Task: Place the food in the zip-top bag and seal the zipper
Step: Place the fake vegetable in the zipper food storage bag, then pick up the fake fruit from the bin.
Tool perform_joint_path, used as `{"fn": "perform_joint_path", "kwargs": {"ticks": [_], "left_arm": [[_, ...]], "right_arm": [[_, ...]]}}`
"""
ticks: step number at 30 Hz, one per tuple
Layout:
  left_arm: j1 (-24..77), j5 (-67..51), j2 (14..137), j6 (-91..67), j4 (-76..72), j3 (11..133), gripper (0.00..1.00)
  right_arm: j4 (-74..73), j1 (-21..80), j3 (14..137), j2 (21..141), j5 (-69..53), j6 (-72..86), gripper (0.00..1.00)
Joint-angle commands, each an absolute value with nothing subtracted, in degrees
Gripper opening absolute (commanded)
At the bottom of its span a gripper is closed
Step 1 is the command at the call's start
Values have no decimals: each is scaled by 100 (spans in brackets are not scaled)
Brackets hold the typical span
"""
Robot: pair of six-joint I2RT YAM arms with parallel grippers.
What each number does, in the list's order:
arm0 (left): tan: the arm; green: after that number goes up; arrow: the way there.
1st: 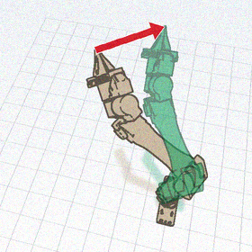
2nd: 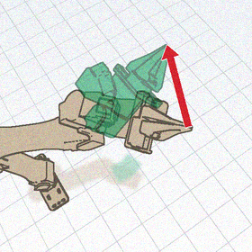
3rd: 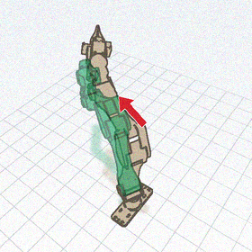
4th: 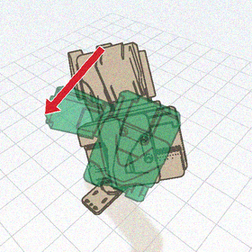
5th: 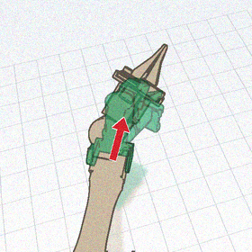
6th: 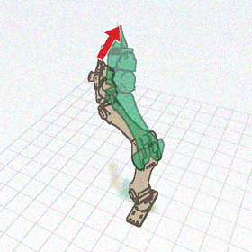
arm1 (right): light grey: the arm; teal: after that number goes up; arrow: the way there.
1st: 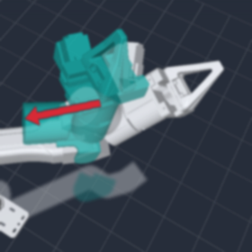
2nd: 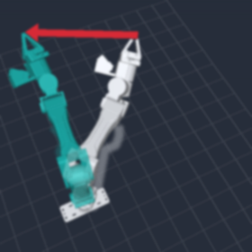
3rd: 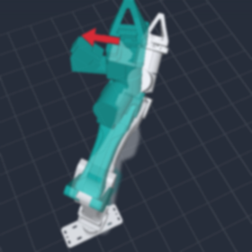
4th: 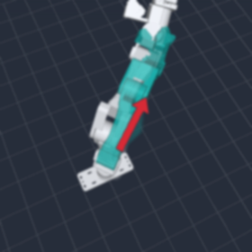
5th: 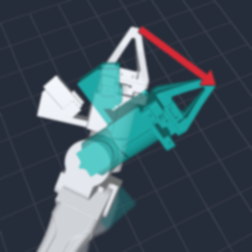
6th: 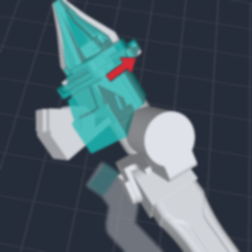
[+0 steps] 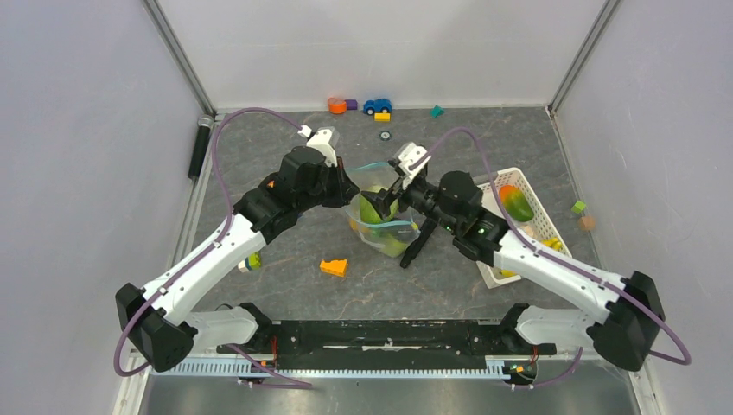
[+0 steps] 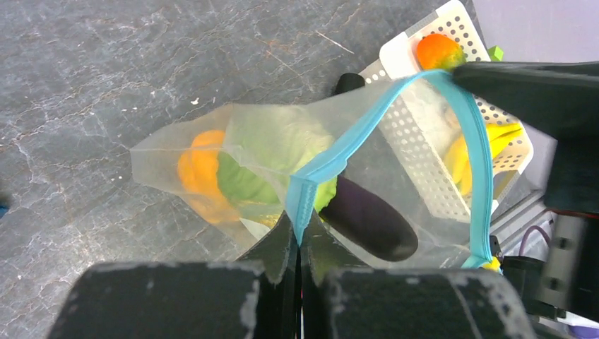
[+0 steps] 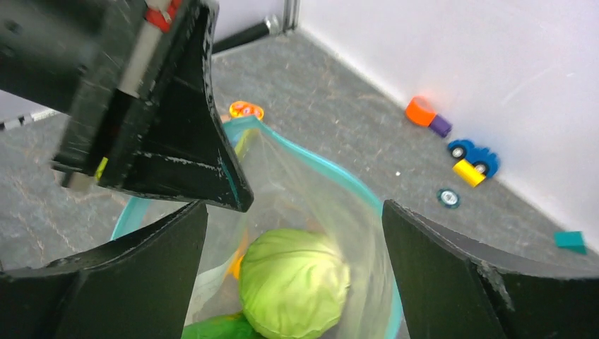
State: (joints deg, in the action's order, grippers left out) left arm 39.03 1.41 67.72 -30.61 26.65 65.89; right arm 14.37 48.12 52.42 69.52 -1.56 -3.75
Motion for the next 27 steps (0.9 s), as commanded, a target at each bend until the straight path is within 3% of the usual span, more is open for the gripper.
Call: {"fn": "perform_joint_path", "kwargs": {"ticks": [1, 5, 16, 21, 27], "left_arm": [[3894, 277, 6793, -3196, 2456, 6812, 2], [3898, 289, 6754, -3180, 2503, 6827, 2], [3894, 318, 6648, -3071, 2618, 6724, 2], [3894, 334, 6609, -3013, 2602, 6689, 3], [3894, 234, 6609, -3013, 2611, 6706, 3]], "right_arm": [[1717, 4799, 4944, 6448, 408, -408, 98], [1520, 4554, 4766, 6207, 1353, -106, 98], [50, 1979, 4324, 5971, 2520, 1135, 98], [-254, 978, 3884, 6297, 2498, 911, 98], [-160, 588, 3633, 7135, 2948, 212, 98]]}}
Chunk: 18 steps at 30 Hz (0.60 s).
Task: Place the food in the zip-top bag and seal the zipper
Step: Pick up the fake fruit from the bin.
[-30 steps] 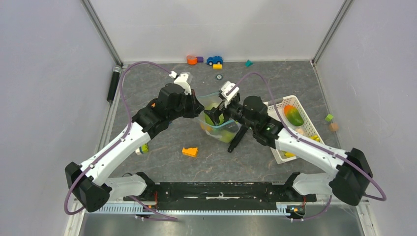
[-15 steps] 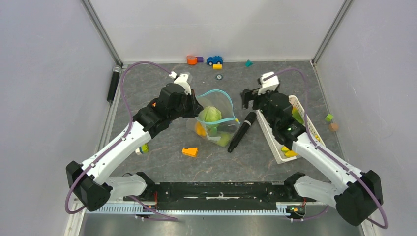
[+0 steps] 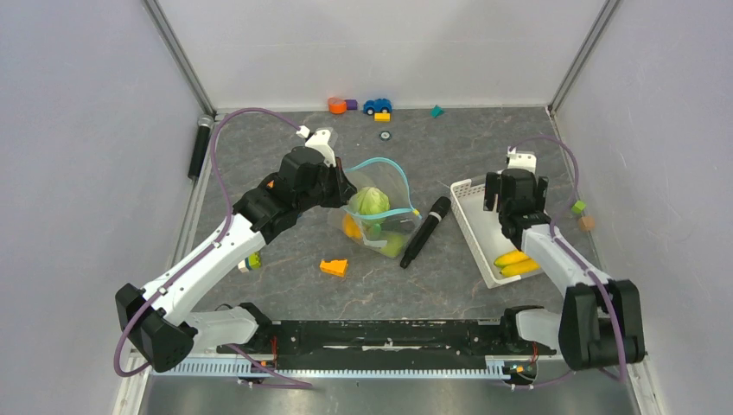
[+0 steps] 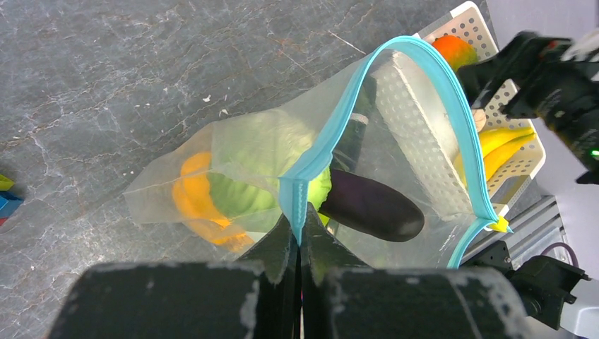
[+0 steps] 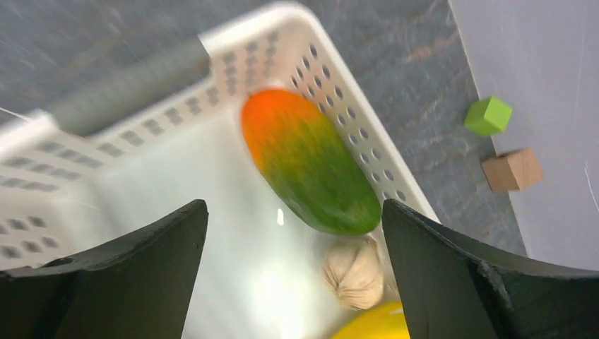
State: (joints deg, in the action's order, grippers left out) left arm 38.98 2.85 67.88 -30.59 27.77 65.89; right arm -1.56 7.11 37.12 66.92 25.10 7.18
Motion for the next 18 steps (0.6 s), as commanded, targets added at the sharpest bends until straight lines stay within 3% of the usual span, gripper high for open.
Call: {"fn": "perform_joint_path", "kwargs": {"ticks": [1, 18], "left_arm": [[3894, 213, 6612, -3001, 2610, 6714, 3], [3894, 55, 6581, -2950, 2560, 6653, 4]], "right_arm": [[-164, 545, 3683, 7310, 3151, 144, 98], [1029, 323, 3455, 8234, 2686, -257, 98]]}}
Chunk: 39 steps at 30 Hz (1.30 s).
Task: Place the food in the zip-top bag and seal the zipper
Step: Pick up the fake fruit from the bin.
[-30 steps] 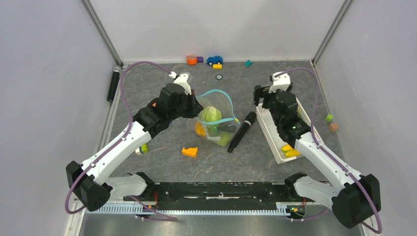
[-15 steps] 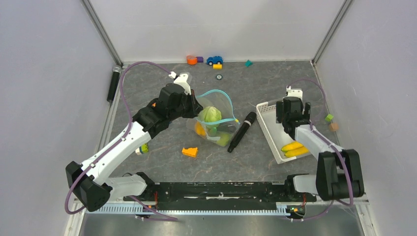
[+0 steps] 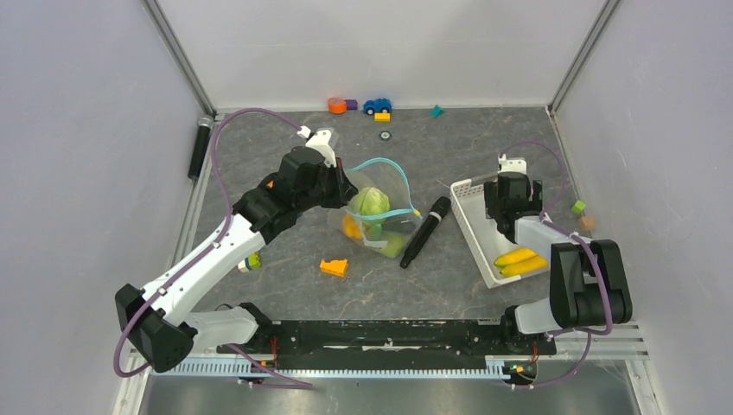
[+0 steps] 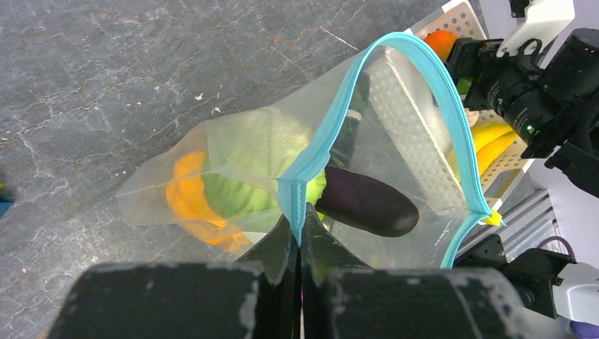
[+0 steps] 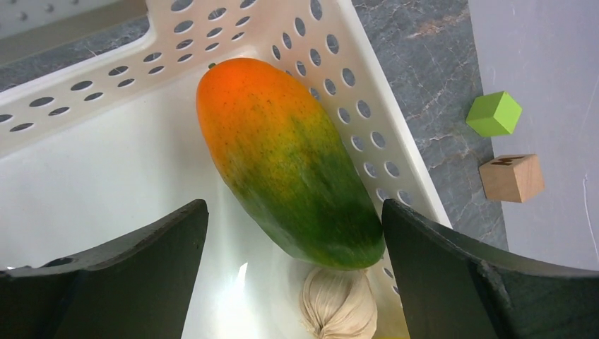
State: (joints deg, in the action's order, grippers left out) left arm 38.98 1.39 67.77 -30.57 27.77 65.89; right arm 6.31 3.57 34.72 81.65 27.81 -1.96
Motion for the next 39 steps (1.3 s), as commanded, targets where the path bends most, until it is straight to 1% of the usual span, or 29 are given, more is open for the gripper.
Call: {"fn": "perform_joint_path", "kwargs": {"ticks": [1, 10, 11, 16, 20, 22, 24, 31, 33, 39], "left_arm": [[3898, 28, 6583, -2948, 2558, 6658, 4], [3894, -32, 6529, -2947, 2556, 6645, 4], [3894, -27, 6529, -2947, 2558, 6653, 4], [3894, -73, 6530, -2962, 2573, 6661, 4], [3893, -21, 6455, -2937, 2557, 6632, 4], [3894, -24, 6450, -2944, 2540, 6600, 4], [3894, -24, 6454, -2944, 2557, 6626, 4], [3894, -34, 6468, -2938, 2564, 6638, 4], [3895, -20, 6468, -2948, 2558, 6627, 4], [3894, -57, 6547, -2960, 2575, 6660, 4]], "right_arm": [[1038, 317, 3450, 8236, 2674, -240, 97], [842, 40, 3480, 8237, 2232, -137, 85], [827, -123, 3466, 8230, 2166, -130, 83], [672, -351, 3553, 8383, 1496, -83, 75], [473, -394, 3726, 8551, 1265, -79, 55], [417, -396, 3766, 8544, 1072, -88, 47], [446, -396, 3719, 8464, 960, -88, 44], [706, -396, 3429, 7826, 514, -160, 28], [708, -396, 3406, 7632, 380, -153, 26], [1096, -396, 3027, 6860, 107, -134, 22]]}}
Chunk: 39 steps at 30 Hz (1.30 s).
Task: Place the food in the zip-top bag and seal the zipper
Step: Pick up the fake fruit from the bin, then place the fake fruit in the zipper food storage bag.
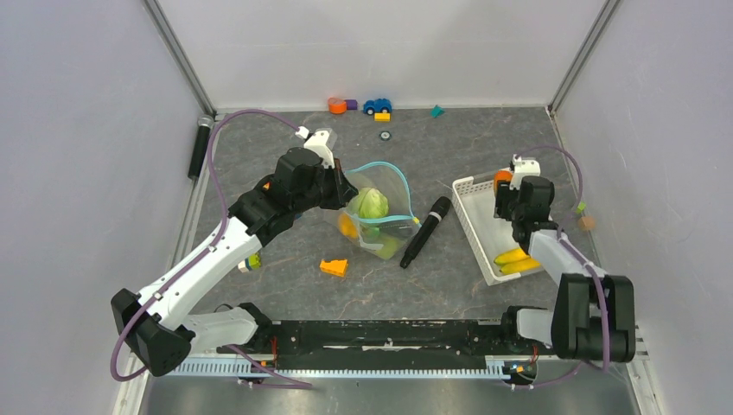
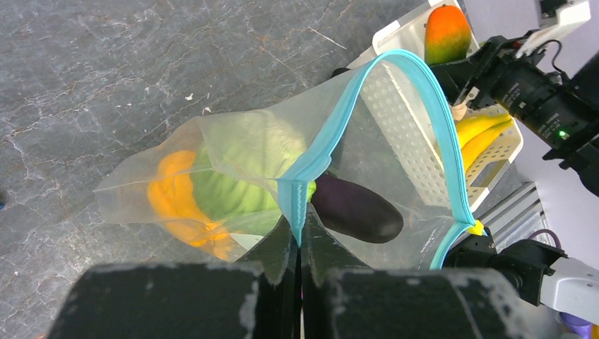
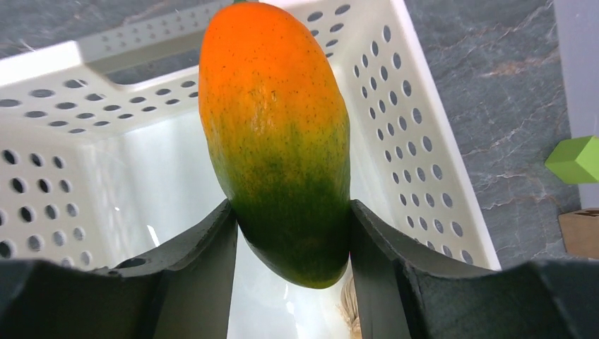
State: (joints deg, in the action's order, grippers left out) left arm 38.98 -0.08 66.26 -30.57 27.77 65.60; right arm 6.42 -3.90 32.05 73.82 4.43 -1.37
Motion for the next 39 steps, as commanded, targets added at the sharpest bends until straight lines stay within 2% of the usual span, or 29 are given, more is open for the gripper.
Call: {"fn": "perform_joint_path", "kwargs": {"ticks": [1, 5, 15, 19, 27, 39], "left_arm": [[3894, -60, 6546, -2958, 2575, 6666, 4], [3894, -19, 6550, -2933, 2576, 6663, 4], [3894, -212, 6568, -3005, 2558, 6693, 4], [3894, -120, 6556, -3004, 2522, 6645, 4], [3894, -147, 6570, -2986, 2522, 6653, 4], [3894, -102, 6525, -2904, 2522, 6618, 4]], "right_arm": [[1209, -396, 2923, 6692, 61, -137, 22], [1781, -396, 2556, 6213, 17, -120, 19], [3231, -358, 2169, 5590, -2572, 700, 16], [3024, -31, 2553, 5445, -2816, 719, 15], [2513, 1633, 3562, 5129, -2737, 318, 12], [2009, 3975, 4916, 6087, -3094, -450, 13]]}}
